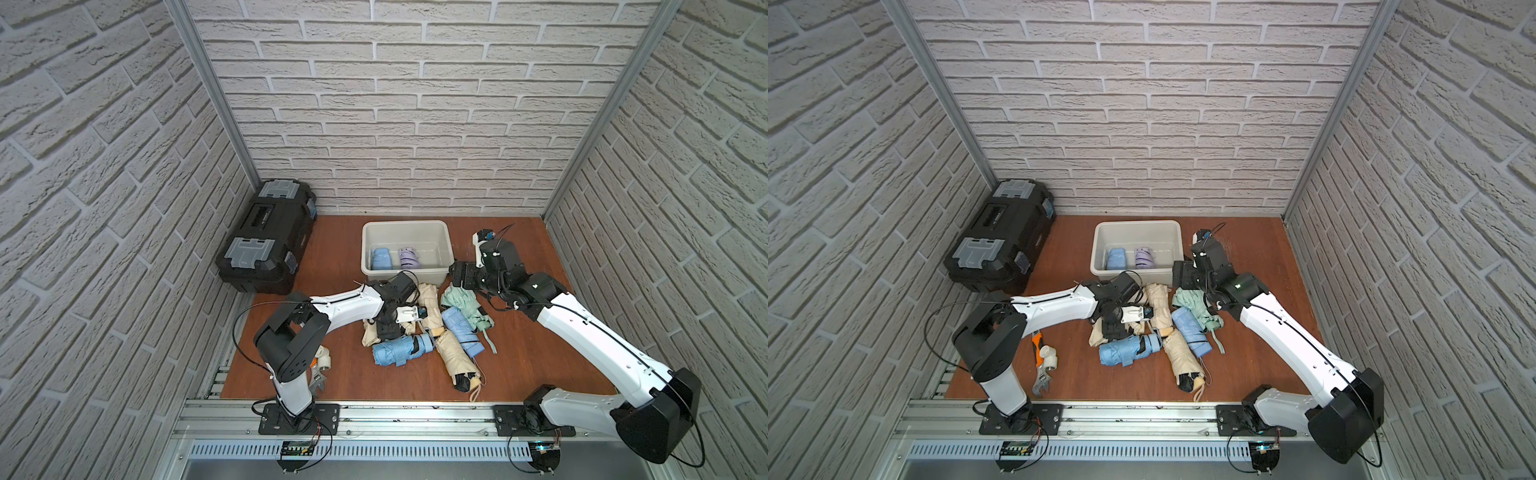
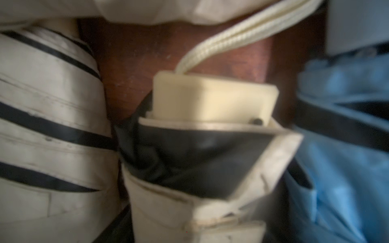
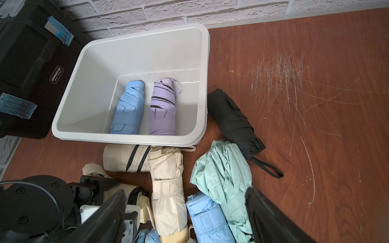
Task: Put the umbrella into the storage box
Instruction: Pick up the umbrella from the center of the board.
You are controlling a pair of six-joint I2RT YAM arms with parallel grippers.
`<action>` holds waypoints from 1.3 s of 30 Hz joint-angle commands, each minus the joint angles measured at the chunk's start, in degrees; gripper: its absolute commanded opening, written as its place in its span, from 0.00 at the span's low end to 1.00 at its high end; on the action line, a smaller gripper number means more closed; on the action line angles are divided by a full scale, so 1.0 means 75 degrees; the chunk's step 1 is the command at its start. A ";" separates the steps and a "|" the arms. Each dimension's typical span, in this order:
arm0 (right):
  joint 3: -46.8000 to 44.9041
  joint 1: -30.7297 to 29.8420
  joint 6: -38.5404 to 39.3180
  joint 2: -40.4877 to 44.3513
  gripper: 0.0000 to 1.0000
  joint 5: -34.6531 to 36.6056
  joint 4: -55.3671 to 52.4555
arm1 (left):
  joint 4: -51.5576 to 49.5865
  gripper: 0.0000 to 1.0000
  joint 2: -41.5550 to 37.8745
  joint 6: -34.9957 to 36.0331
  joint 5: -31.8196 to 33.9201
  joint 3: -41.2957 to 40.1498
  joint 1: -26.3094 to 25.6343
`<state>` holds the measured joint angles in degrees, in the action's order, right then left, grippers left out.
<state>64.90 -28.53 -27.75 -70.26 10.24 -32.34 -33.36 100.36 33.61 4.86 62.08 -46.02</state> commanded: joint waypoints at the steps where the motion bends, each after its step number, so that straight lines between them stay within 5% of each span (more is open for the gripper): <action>1: -0.0046 -0.0073 -0.0060 0.0051 0.90 0.0021 0.0240 | 0.0032 0.66 0.0043 0.0051 -0.0110 -0.0051 0.0051; 12: 0.0006 -0.0069 -0.0004 -0.0040 0.90 -0.0056 0.0304 | -0.0123 0.53 -0.0751 -0.0379 -0.0009 -0.0371 0.0048; 25: 0.0030 -0.0074 0.0005 -0.0228 0.90 -0.0247 0.0452 | 0.0276 0.48 -0.3584 -0.2287 0.0019 -0.1051 0.0076; 33: 0.0178 -0.0073 -0.0025 -0.0509 0.90 -0.0329 0.0498 | 0.1850 0.47 -0.4848 -0.5091 0.0019 -0.0982 0.0641; 39: 0.0488 -0.0051 -0.0074 -0.0804 0.90 -0.0201 0.0334 | 0.3254 0.47 -0.4424 -0.7299 -0.0014 -0.0235 0.1337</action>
<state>66.11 -28.62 -27.81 -76.12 7.90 -30.85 -20.93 65.84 -9.39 4.91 55.79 -37.54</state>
